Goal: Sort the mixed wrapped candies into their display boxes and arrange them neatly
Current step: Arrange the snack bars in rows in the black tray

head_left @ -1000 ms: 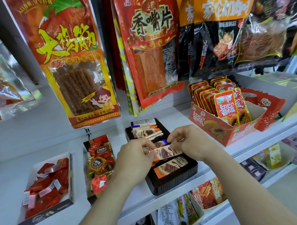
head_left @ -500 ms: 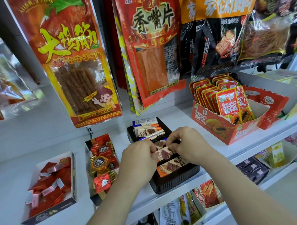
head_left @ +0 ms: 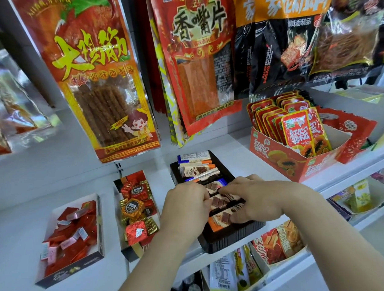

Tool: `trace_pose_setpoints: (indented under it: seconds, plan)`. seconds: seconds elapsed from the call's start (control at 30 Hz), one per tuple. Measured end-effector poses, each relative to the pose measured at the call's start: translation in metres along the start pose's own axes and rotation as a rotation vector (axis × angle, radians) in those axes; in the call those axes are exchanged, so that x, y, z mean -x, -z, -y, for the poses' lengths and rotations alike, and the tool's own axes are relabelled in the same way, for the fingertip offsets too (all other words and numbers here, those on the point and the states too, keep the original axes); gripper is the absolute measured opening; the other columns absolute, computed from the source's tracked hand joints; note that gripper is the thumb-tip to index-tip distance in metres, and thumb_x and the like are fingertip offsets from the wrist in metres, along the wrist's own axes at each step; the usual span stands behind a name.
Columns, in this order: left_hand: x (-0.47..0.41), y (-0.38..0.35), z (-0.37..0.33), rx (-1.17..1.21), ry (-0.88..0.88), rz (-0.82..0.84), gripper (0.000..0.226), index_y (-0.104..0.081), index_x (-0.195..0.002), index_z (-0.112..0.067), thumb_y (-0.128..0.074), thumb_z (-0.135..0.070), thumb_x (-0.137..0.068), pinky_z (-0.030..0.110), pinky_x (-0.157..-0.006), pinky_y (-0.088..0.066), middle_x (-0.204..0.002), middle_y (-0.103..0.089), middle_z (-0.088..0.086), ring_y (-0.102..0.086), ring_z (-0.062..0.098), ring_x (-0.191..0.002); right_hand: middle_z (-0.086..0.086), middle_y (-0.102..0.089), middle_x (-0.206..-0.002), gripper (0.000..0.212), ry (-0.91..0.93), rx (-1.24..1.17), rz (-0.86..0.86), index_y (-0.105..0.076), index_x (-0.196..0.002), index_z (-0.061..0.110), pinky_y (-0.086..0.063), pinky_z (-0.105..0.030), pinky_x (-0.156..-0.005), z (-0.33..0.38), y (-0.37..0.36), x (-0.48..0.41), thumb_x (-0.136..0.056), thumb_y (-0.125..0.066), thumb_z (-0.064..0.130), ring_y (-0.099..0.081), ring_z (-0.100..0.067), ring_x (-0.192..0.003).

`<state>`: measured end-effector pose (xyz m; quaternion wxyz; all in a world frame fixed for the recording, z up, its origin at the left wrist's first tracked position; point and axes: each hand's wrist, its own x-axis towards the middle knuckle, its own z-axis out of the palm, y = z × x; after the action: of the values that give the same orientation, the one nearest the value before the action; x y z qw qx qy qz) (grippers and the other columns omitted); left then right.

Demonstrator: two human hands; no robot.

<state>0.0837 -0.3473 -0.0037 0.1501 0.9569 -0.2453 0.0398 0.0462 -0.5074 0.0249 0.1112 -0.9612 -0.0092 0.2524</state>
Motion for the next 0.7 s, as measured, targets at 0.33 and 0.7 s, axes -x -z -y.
trace_pose_setpoints:
  seconds: [0.33, 0.7]
  plan:
    - [-0.022, -0.007, 0.014, 0.011, 0.079, -0.162, 0.028, -0.065, -0.118, -0.025, -0.048, -0.021, -0.096, 0.027, -0.078, -0.044, -0.114, -0.062, -0.002, -0.059, 0.018, -0.100, 0.000, -0.060, -0.121, 0.032, 0.050, -0.449, -0.516, -0.059, -0.126, 0.024, -0.045, -0.024, -0.085, -0.011, -0.011, -0.015, -0.094, -0.056, 0.022, -0.057, -0.015, -0.096]
    - [-0.039, -0.021, 0.012, -0.033, 0.109, -0.075, 0.030, -0.065, -0.121, -0.022, -0.049, -0.027, -0.097, 0.033, -0.081, -0.048, -0.116, -0.054, 0.005, -0.055, 0.023, -0.104, -0.006, -0.049, -0.135, 0.045, -0.033, -0.485, -0.668, -0.048, -0.137, 0.022, -0.041, -0.043, -0.101, 0.003, -0.021, -0.065, -0.093, -0.044, 0.012, -0.043, -0.032, -0.123]
